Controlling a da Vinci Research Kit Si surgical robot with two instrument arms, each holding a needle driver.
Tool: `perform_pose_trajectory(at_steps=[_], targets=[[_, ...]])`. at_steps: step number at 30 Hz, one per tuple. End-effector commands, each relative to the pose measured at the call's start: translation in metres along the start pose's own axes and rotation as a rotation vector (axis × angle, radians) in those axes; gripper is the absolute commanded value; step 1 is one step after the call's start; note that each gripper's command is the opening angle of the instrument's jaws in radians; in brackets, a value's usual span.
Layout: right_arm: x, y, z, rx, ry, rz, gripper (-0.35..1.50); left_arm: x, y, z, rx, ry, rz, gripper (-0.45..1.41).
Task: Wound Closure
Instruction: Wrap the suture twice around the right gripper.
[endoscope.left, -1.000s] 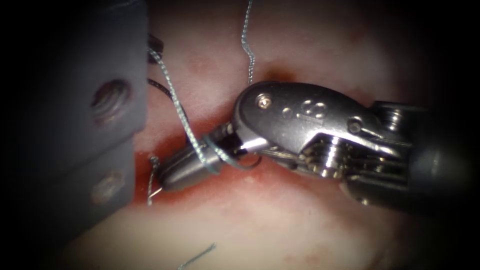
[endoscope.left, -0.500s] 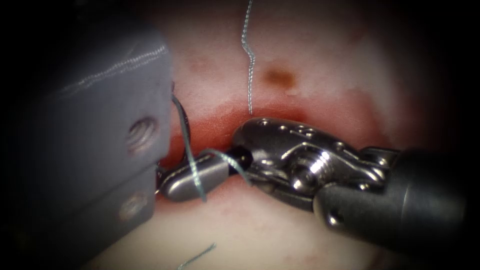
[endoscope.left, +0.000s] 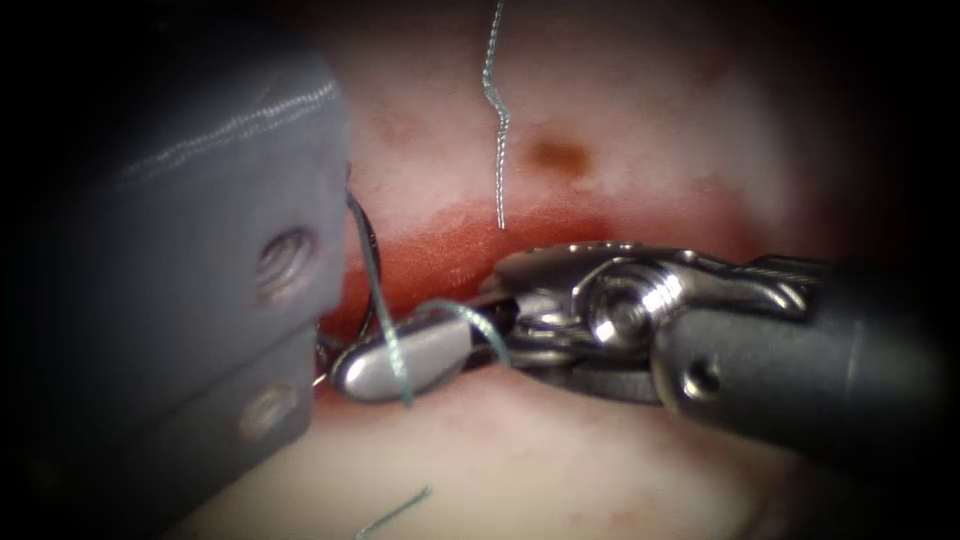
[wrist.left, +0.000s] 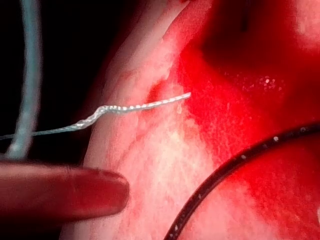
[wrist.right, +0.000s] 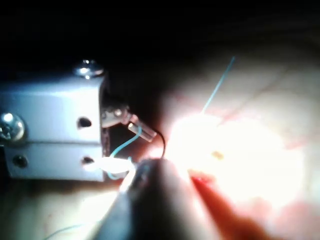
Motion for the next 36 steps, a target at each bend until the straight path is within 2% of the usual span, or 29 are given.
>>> perform_pose_trajectory(at_steps=[1,12,17,23,26,27,31,36], targets=[[0.0008,0.0002,0.0015,0.007,-0.003,0.006,-0.35,-0.0006,0.0011,-0.0003,-0.005,-0.006,-0.002,-0.45],[0.0006,0.0002,0.0030,0.012,-0.028,0.063,-0.35,-0.0010,0.0010,-0.0003,-0.003,-0.005,-0.036,-0.45],[0.0015,-0.0016,0.0041,0.021,-0.018,0.103,-0.35,-0.0009,0.0009,-0.0001,-0.003,-0.004,-0.041,-0.45],[0.0020,-0.0020,0.0044,0.025,-0.012,0.125,-0.35,-0.0005,0.0002,0.0005,0.027,0.003,-0.049,-0.45],[0.0026,-0.0022,0.0043,0.030,0.035,0.079,-0.35,0.0000,-0.0002,0.0007,0.066,0.024,-0.057,-0.45],[0.0031,-0.0022,0.0040,0.032,0.075,0.032,-0.35,0.0003,-0.0004,0.0007,0.090,0.027,-0.065,-0.45],[0.0038,-0.0025,0.0029,0.025,0.108,-0.057,-0.35,0.0007,-0.0006,0.0005,0.122,0.035,-0.071,-0.45],[0.0045,-0.0031,0.0018,0.021,0.134,-0.082,-0.35,0.0008,-0.0009,0.0003,0.171,0.041,-0.081,-0.45]])
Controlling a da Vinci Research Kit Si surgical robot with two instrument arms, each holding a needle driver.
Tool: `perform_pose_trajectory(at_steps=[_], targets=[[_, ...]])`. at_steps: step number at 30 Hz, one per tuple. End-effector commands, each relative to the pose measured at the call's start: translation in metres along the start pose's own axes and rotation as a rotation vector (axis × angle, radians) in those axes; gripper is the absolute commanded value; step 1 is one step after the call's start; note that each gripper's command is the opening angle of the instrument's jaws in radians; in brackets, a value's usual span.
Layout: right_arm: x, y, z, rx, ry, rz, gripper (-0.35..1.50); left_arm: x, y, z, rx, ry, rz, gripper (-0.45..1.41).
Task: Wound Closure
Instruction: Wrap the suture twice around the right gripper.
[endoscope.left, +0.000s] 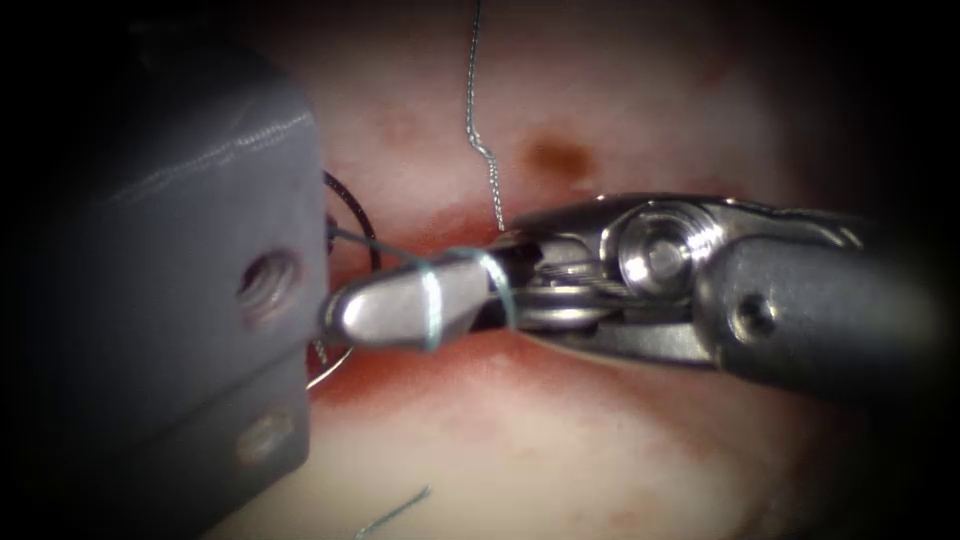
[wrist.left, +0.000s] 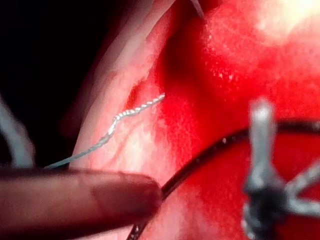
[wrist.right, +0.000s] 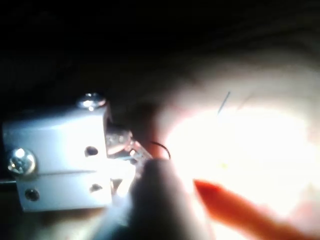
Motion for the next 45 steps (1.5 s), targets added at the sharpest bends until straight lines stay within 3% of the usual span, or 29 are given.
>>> perform_pose_trajectory(at_steps=[1,8,14,15,17,21,22,23,24,26,28,29,32,35,39,44,45], targets=[[0.0011,0.0000,0.0009,0.004,-0.002,-0.005,-0.35,-0.0006,0.0009,-0.0005,0.004,-0.002,-0.004,-0.45],[0.0021,-0.0002,0.0002,0.001,0.052,-0.060,-0.35,-0.0007,0.0003,-0.0007,0.045,-0.004,-0.017,-0.45],[0.0027,-0.0001,0.0004,-0.008,0.170,-0.203,-0.35,-0.0012,-0.0004,-0.0005,0.056,-0.001,-0.034,-0.45],[0.0030,-0.0002,0.0004,-0.019,0.232,-0.290,-0.35,-0.0013,-0.0005,-0.0005,0.058,-0.005,-0.039,-0.45],[0.0032,-0.0004,0.0006,-0.024,0.239,-0.361,-0.35,-0.0015,-0.0006,-0.0005,0.058,-0.005,-0.041,-0.45],[0.0030,-0.0007,0.0012,-0.039,0.156,-0.491,-0.35,-0.0019,-0.0006,-0.0004,0.058,-0.012,-0.047,-0.45],[0.0029,-0.0008,0.0016,-0.176,0.141,-0.533,-0.35,-0.0021,-0.0007,-0.0004,0.057,-0.014,-0.051,-0.45],[0.0029,-0.0008,0.0016,-0.176,0.141,-0.533,-0.35,-0.0021,-0.0007,-0.0004,0.057,-0.014,-0.051,-0.45],[0.0028,-0.0009,0.0021,-0.293,0.102,-0.576,-0.35,-0.0023,-0.0009,-0.0004,0.056,-0.016,-0.054,-0.45],[0.0028,-0.0009,0.0027,-0.414,0.053,-0.617,-0.35,-0.0025,-0.0012,-0.0005,0.056,-0.020,-0.061,-0.45],[0.0028,-0.0009,0.0029,-0.457,0.041,-0.633,-0.35,-0.0026,-0.0012,-0.0005,0.056,-0.020,-0.062,-0.45],[0.0027,-0.0005,0.0034,-0.624,-0.017,-0.683,-0.35,-0.0027,-0.0014,-0.0006,0.056,-0.022,-0.064,-0.45],[0.0026,0.0001,0.0041,-0.841,-0.089,-0.752,-0.35,-0.0027,-0.0015,-0.0006,0.059,-0.022,-0.064,-0.45],[0.0028,0.0002,0.0048,-0.967,-0.112,-0.821,-0.35,-0.0027,-0.0015,-0.0006,0.058,-0.022,-0.064,-0.45],[0.0027,0.0006,0.0054,-1.174,-0.284,-0.886,-0.35,-0.0028,-0.0016,-0.0005,0.056,-0.021,-0.066,-0.45],[0.0027,0.0008,0.0055,-1.288,-0.315,-0.921,-0.35,-0.0026,-0.0015,-0.0006,0.059,-0.022,-0.062,-0.45],[0.0028,0.0007,0.0053,-1.353,-0.319,-0.936,-0.35,-0.0025,-0.0015,-0.0006,0.059,-0.023,-0.061,-0.45]])
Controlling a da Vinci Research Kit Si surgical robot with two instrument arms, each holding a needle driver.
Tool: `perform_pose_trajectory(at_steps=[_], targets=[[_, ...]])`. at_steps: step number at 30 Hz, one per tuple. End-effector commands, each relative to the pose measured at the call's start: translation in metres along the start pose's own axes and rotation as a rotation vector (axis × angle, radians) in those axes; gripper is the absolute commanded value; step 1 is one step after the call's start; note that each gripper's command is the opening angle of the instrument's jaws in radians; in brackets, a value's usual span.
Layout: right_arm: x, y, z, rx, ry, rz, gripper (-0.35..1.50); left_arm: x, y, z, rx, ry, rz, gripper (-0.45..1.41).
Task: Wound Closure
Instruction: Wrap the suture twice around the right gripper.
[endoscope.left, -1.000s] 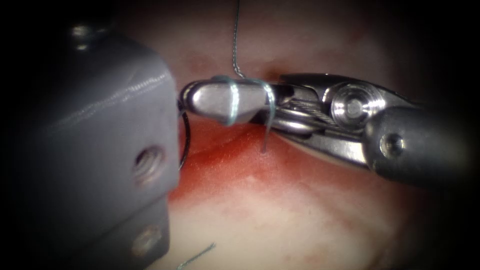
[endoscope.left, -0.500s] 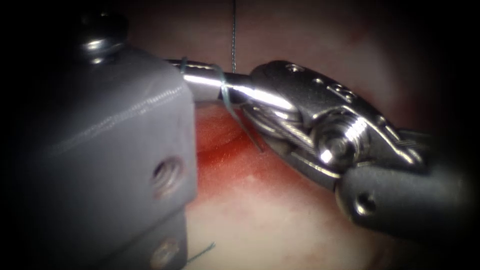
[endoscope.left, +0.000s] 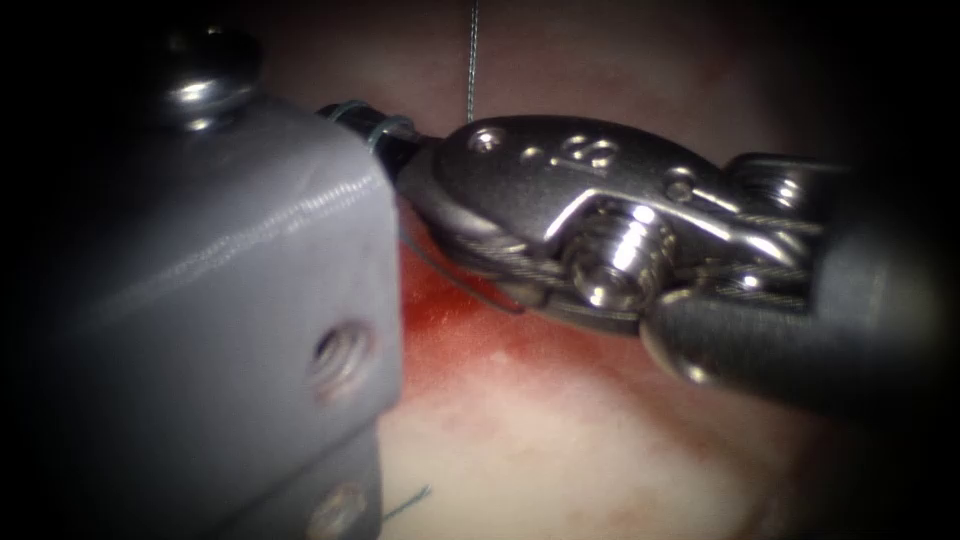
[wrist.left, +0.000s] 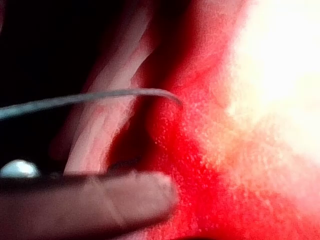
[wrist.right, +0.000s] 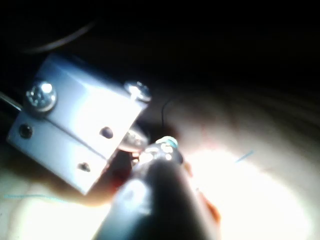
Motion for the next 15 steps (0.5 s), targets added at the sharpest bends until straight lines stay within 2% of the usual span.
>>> perform_pose_trajectory(at_steps=[1,7,15], targets=[[0.0013,0.0001,0.0008,-0.040,-0.032,-0.010,-0.35,-0.0004,0.0008,-0.0005,-0.006,-0.004,0.007,-0.45],[-0.0009,0.0010,0.0013,-0.142,-0.182,-0.133,-0.35,0.0000,0.0011,-0.0010,0.005,-0.009,0.066,-0.45],[-0.0022,0.0026,0.0009,-0.168,-0.201,-0.207,-0.35,0.0015,0.0020,-0.0013,0.022,-0.017,0.086,-0.45]])
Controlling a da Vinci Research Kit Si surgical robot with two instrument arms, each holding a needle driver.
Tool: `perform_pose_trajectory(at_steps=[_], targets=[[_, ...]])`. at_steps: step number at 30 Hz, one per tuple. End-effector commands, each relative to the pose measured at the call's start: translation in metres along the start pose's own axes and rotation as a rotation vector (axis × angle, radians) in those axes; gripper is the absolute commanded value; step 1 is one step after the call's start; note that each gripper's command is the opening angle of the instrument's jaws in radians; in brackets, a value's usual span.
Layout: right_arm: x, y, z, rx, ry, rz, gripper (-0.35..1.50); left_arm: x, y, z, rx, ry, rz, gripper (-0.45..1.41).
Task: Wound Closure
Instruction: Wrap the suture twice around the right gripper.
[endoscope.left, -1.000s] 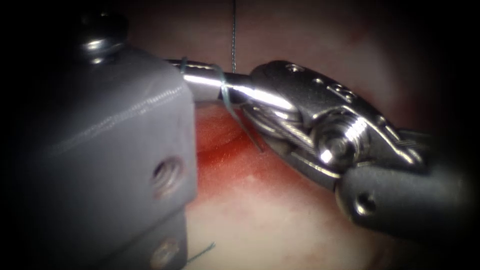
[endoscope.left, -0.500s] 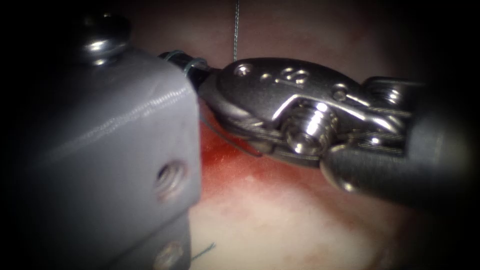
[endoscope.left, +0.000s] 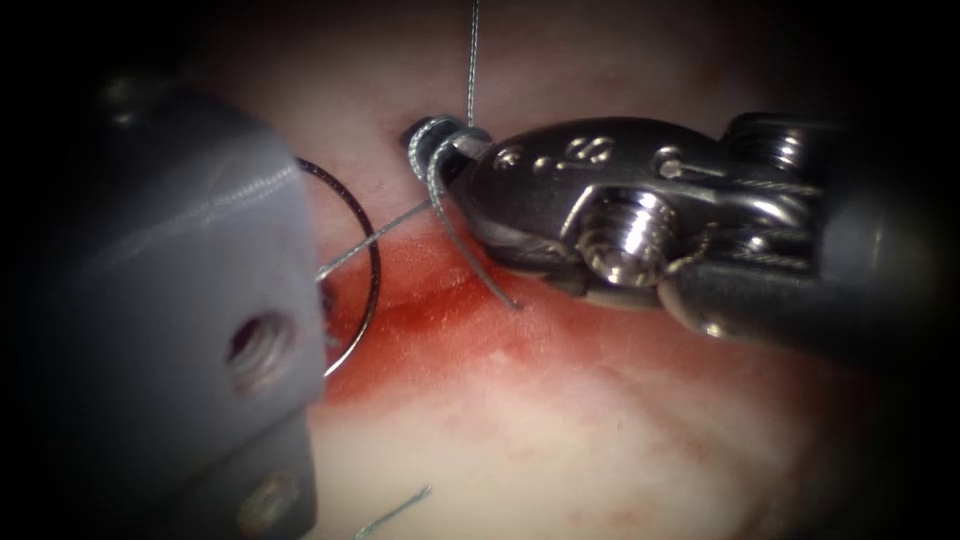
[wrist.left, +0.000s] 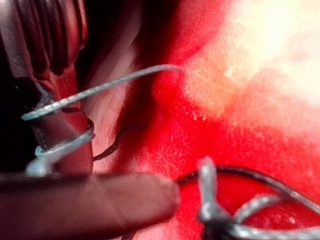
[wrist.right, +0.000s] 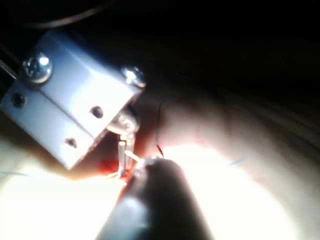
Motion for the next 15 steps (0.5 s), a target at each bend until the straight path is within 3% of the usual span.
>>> perform_pose_trajectory(at_steps=[1,6,8,11,15], targets=[[0.0008,0.0004,0.0003,0.010,0.014,0.007,-0.35,-0.0003,0.0011,-0.0005,-0.006,-0.001,0.004,-0.45],[-0.0007,0.0004,-0.0004,0.004,0.077,0.000,-0.35,0.0004,0.0014,-0.0007,0.003,-0.003,0.010,-0.45],[-0.0018,0.0002,-0.0014,-0.048,0.129,0.007,-0.35,0.0007,0.0018,-0.0011,0.009,-0.005,0.020,-0.45],[-0.0021,0.0003,-0.0023,-0.115,0.120,0.018,-0.35,0.0009,0.0023,-0.0019,0.021,-0.008,0.018,-0.45],[-0.0021,0.0000,-0.0021,-0.131,0.124,0.012,-0.35,0.0010,0.0023,-0.0026,0.031,-0.009,0.020,-0.45]])
